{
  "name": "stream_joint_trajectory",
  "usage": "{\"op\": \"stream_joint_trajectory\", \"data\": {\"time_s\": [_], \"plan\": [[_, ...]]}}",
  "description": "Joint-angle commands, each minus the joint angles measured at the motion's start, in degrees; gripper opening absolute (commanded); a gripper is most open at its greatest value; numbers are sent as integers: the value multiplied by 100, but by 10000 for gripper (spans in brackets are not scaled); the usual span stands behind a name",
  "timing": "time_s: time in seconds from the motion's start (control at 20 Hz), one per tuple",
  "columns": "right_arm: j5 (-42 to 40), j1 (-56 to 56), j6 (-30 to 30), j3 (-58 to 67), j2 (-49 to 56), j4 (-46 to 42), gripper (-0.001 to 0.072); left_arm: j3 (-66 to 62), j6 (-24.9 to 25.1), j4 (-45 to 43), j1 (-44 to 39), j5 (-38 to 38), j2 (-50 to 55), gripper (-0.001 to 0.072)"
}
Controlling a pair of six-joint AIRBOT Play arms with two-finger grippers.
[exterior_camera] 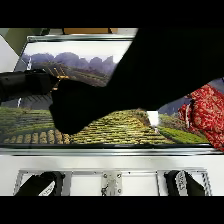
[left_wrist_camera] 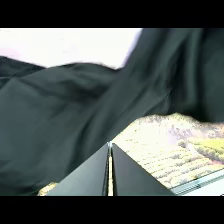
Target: Fold the clothes and pants, and hang the long-sleeved shirts on hangers.
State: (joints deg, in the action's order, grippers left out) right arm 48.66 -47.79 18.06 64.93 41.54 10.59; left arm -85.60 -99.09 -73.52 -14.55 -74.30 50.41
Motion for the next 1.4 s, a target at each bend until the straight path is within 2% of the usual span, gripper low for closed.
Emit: {"op": "stream_joint_trajectory", "data": {"time_s": [0.0,0.1,0.25,0.35,0.55,0.9,1.35], "plan": [[-1078,-931,63,431,-4,-120,10,0,144,-9,-48,140,201,19],[-1757,-1207,61,629,2,-155,10,0,188,-31,-48,188,308,19],[-2774,-1397,63,999,76,-820,10,0,225,-35,-48,258,485,19],[-3241,-1453,66,1281,195,-1397,9,0,227,-37,-48,256,597,19],[-4065,-1462,63,1606,472,-1808,9,0,227,-37,-48,256,739,19],[-4286,-1462,61,1606,715,-2564,10,0,225,-37,-48,295,737,19],[-4286,-1462,61,1606,702,-2562,11,0,225,-37,-48,297,739,19]]}}
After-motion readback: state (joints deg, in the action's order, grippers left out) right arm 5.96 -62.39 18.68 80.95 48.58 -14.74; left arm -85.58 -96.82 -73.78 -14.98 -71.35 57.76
